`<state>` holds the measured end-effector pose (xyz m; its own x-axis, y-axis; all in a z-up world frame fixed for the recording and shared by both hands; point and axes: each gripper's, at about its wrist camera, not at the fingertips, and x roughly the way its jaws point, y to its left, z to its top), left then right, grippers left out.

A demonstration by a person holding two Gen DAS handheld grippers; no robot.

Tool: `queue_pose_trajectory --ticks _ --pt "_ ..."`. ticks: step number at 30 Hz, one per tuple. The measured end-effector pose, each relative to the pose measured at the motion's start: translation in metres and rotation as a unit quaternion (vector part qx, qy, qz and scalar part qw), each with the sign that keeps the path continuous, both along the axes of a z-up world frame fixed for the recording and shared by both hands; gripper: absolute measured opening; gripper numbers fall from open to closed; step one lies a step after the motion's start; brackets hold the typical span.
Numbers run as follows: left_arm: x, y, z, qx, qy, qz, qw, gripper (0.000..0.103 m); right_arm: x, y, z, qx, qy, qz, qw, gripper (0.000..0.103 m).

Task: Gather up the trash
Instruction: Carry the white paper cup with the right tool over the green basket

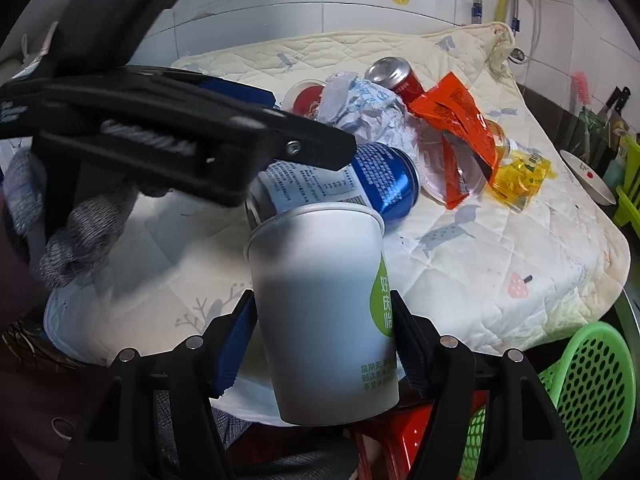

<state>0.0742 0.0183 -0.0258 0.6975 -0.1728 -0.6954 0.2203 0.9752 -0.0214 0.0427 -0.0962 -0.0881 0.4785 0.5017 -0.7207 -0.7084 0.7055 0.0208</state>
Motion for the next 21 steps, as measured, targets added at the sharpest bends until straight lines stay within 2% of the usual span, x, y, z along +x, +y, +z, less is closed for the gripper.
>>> queue_pose_trajectory --ticks 2,5,12,16,19,21 --pt "0.006 -0.001 -0.003 -0.01 0.019 -0.005 0.9998 0.097 -0.001 -0.004 0.001 0.005 0.001 -0.006 1.0 0.063" --pt "0.01 -0.003 -0.002 -0.007 0.016 -0.008 0.9998 0.097 -0.003 -0.011 0.002 0.012 0.0 -0.018 1.0 0.063" --pt "0.038 0.024 0.004 -0.028 0.019 0.042 0.9985 0.097 -0.005 -0.023 0.004 0.022 0.0 -0.036 0.999 0.063" --pt "0.057 0.032 0.0 -0.05 0.035 0.058 0.9964 0.081 -0.003 -0.027 0.005 0.03 0.002 -0.045 0.999 0.063" --pt "0.065 0.034 -0.004 -0.055 0.035 0.068 0.9955 0.075 -0.007 -0.03 0.006 0.031 -0.002 -0.051 0.998 0.063" --pt "0.069 0.036 -0.006 -0.06 0.038 0.071 0.995 0.062 -0.008 -0.033 0.006 0.032 -0.002 -0.057 0.998 0.063"
